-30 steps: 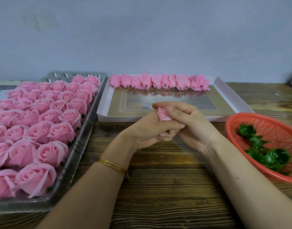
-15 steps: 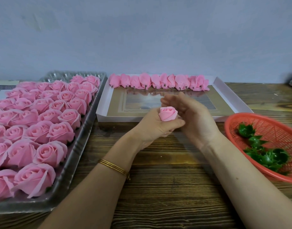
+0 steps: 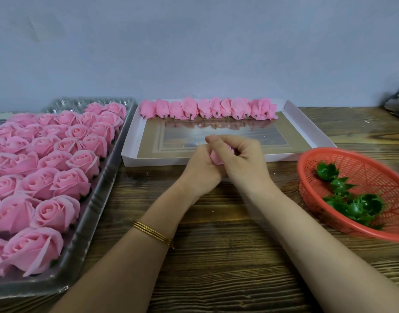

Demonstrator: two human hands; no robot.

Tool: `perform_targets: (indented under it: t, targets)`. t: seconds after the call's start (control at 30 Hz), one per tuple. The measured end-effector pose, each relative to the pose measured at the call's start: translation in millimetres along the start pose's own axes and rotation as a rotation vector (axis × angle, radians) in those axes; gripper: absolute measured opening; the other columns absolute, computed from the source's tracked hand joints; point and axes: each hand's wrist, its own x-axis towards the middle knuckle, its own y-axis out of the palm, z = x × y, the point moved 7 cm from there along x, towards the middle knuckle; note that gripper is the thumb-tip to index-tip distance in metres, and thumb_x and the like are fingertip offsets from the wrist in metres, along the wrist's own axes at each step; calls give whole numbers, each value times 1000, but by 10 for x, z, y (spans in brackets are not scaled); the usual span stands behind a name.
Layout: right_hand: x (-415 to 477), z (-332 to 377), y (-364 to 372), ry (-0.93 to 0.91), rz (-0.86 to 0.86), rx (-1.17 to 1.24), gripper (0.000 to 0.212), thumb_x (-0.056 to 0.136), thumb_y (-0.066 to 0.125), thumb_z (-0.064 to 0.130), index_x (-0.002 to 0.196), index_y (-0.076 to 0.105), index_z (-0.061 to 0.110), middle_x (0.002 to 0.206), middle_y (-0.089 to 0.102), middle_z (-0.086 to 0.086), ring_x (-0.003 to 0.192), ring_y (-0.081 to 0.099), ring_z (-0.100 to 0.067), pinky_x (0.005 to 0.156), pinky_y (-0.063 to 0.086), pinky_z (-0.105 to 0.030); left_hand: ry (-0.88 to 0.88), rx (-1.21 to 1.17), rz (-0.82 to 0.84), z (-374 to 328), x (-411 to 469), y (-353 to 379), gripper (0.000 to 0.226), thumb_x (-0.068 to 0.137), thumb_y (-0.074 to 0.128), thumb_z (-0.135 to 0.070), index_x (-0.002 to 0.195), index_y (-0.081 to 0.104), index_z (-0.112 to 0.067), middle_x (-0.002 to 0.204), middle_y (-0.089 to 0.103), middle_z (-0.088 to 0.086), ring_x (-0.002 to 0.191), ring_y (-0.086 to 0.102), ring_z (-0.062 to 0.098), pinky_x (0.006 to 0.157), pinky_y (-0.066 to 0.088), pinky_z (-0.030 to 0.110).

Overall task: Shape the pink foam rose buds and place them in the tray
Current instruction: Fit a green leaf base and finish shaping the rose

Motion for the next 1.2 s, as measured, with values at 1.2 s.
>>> perform_targets:
  t: [1.2]
  targets:
    - [44, -18, -92, 305, 186, 546, 38, 69, 69, 24, 99, 69, 1, 104, 69, -13, 98, 64, -18, 86, 51, -35, -102, -181, 109, 78, -4, 64, 31, 83, 66, -8, 59, 58, -27, 48, 45, -8, 42, 38, 4, 44, 33, 14]
